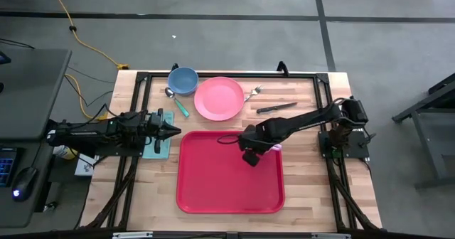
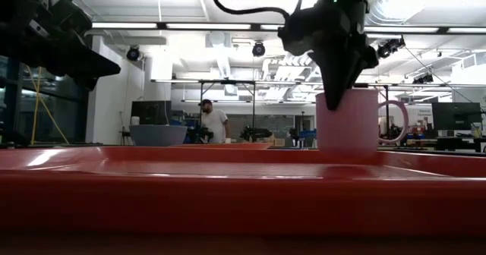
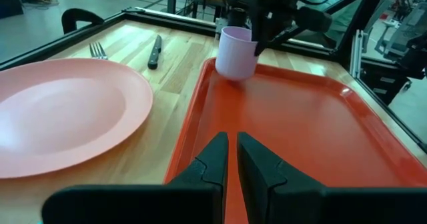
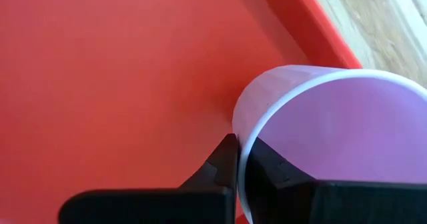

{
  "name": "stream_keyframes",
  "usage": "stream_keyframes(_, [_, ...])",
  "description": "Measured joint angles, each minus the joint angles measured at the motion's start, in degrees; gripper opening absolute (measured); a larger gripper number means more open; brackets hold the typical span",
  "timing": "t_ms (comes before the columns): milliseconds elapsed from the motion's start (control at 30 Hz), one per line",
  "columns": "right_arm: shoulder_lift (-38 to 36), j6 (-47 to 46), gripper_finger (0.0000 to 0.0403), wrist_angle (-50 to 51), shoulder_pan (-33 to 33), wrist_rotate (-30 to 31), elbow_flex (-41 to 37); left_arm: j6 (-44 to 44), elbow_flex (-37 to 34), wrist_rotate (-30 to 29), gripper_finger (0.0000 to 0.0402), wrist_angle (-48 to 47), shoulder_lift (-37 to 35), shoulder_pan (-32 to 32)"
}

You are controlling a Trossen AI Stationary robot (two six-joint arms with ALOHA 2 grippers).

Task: Set up tray
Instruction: Put the purple mug on the red serving tray

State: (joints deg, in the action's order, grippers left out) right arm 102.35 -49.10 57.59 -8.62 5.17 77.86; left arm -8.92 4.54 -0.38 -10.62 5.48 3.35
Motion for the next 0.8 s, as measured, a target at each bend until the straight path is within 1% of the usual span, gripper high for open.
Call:
stream_keyframes(267, [0.0,-1.9,0.0000,3.1,0.2,0.3,0.0,1.2,0.0,2.4,0.0062,-0.1,0.0,0.0])
stream_keyframes(467, [0.0,-2.2,0.0000,2.9,0.9,-0.4,0.0,1.2,0.0,2.5,0.0062,-0.1,0.0,0.0])
stream_keyframes(800, [0.0,-1.9,0.0000,3.4,1.7,0.3,0.0,1.2,0.0,2.5,0.0062,-0.1,0.0,0.0])
